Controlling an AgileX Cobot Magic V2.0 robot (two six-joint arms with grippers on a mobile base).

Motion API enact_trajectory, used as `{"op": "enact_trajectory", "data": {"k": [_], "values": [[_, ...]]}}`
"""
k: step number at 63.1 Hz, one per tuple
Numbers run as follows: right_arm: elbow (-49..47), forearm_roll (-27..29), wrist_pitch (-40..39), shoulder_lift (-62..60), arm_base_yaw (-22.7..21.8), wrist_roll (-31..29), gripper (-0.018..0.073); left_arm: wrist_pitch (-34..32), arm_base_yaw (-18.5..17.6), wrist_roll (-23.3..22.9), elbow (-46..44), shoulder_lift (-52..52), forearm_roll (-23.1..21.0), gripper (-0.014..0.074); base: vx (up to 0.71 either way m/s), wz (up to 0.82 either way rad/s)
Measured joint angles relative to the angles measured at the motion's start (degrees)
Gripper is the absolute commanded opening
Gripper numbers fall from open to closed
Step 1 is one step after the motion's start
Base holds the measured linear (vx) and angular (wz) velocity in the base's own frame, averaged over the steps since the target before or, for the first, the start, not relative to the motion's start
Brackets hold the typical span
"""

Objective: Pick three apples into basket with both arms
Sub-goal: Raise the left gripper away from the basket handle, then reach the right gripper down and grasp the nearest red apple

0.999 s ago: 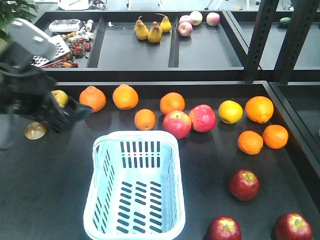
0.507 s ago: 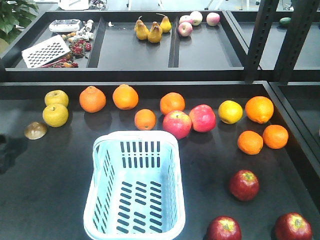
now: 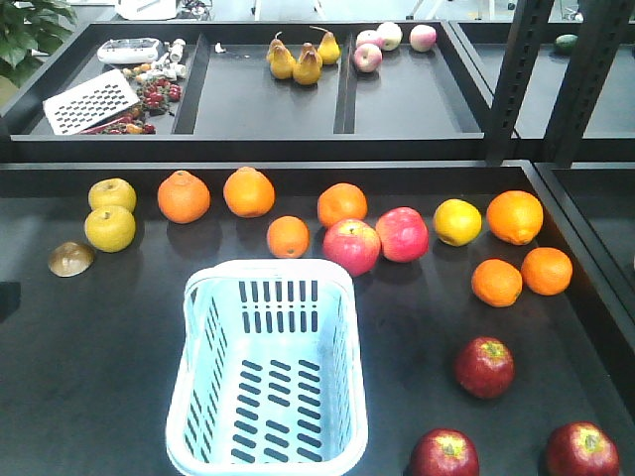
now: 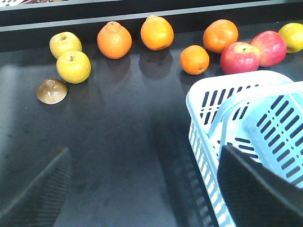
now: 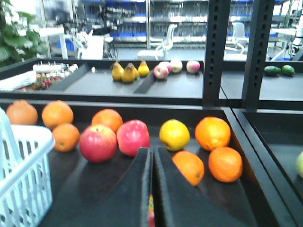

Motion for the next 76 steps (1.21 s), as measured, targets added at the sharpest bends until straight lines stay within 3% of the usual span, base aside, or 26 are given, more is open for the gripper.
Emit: {"op": "enact_trajectory", "data": {"k": [12,24,43,59,68,76], "values": [[-0.19,4.76,-0.08,0.0,0.0,3.33,-0.0008,0.0,0.0,-0.14,0.04,0.0,0.0,0.0588,0.0,0.0],[-9.21,6.62,8.85,2.25,0.0,3.95,-0.0008,0.0,0.0,-0.14,0.06,0.0,0.0,0.0588,0.0,0.0],[-27.46,5.91,34.06,25.36,0.0,3.78,-0.0008,0.0,0.0,-0.14,0.06,0.0,0.0,0.0588,0.0,0.0],[-28.7,6.44,37.48,41.83,0.0,3.78,0.0004,0.0,0.0,-0.14,0.06,0.0,0.0,0.0588,0.0,0.0],[-28.7,6.16,37.48,45.94,0.0,3.78,0.0099,0.0,0.0,-0.14,0.06,0.0,0.0,0.0588,0.0,0.0],[-28.73,6.15,37.43,47.62,0.0,3.78,0.0277,0.0,0.0,-0.14,0.06,0.0,0.0,0.0588,0.0,0.0]]}}
